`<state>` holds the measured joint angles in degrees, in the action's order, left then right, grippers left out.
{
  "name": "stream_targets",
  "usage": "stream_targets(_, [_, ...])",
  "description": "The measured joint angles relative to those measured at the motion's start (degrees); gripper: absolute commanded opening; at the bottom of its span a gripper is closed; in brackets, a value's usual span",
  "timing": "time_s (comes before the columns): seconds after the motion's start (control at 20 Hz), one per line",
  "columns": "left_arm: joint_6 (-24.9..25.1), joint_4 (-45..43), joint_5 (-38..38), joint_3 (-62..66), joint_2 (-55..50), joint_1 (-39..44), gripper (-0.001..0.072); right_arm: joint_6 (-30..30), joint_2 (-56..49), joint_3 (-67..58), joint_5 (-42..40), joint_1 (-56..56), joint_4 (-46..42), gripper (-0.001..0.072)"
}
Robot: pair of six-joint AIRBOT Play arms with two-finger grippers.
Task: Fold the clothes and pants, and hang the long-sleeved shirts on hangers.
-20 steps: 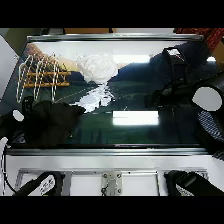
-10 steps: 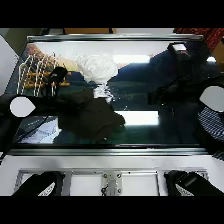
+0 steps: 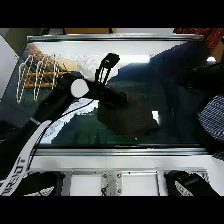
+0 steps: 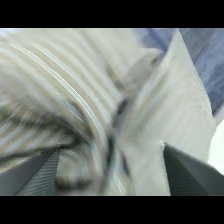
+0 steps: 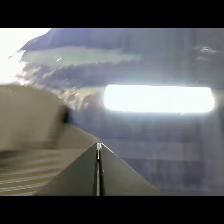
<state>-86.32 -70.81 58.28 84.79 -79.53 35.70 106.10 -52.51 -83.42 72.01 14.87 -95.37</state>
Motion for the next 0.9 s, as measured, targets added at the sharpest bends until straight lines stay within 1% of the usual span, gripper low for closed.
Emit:
stream_targets(0.05, [-0.8,0.1,0.2,2.0,-2.3,-1.3,0.0708,-0.5,-0.1,0.0,-0.1,-1.0,0.0,0.0561])
stream_targets(0.1, [-1.5,0.2,0.5,3.6,-4.1,-3.2,0.0708,-1.2,-0.3,0.0,-0.2,-1.7,0.0,0.0650])
stream_targets(0.2, [-3.4,0.3,1.3,4.3,-6.6,-7.7,0.0708,-1.8,-0.9,0.5,0.7,-2.6,0.0,0.0650])
stream_targets(0.3, [-5.4,1.0,1.4,1.8,-7.8,-12.8,0.0708,-2.7,-1.6,2.1,1.7,-3.2,0.0,0.0650])
stream_targets(0.45, [-6.4,6.6,-0.8,-5.9,-8.8,-19.6,0.0708,-3.6,-2.6,8.4,2.8,-5.2,0.5,0.0650])
stream_targets(0.55, [-4.5,12.1,-3.3,-9.8,-10.0,-22.4,0.0708,-4.0,-3.6,14.1,2.6,-7.8,2.5,0.0650])
stream_targets(0.65, [-0.6,18.8,-5.0,-10.8,-12.2,-23.8,0.0708,-4.3,-5.2,19.8,0.7,-10.7,5.7,0.0653])
stream_targets(0.75, [2.3,22.9,-5.4,-9.2,-15.0,-23.9,0.0708,-5.8,-7.5,24.7,-1.7,-13.2,10.2,0.0656])
stream_targets(0.9, [4.8,26.1,-5.2,-4.2,-20.2,-23.2,0.0708,-8.3,-12.5,29.8,-6.4,-15.2,16.2,0.0657])
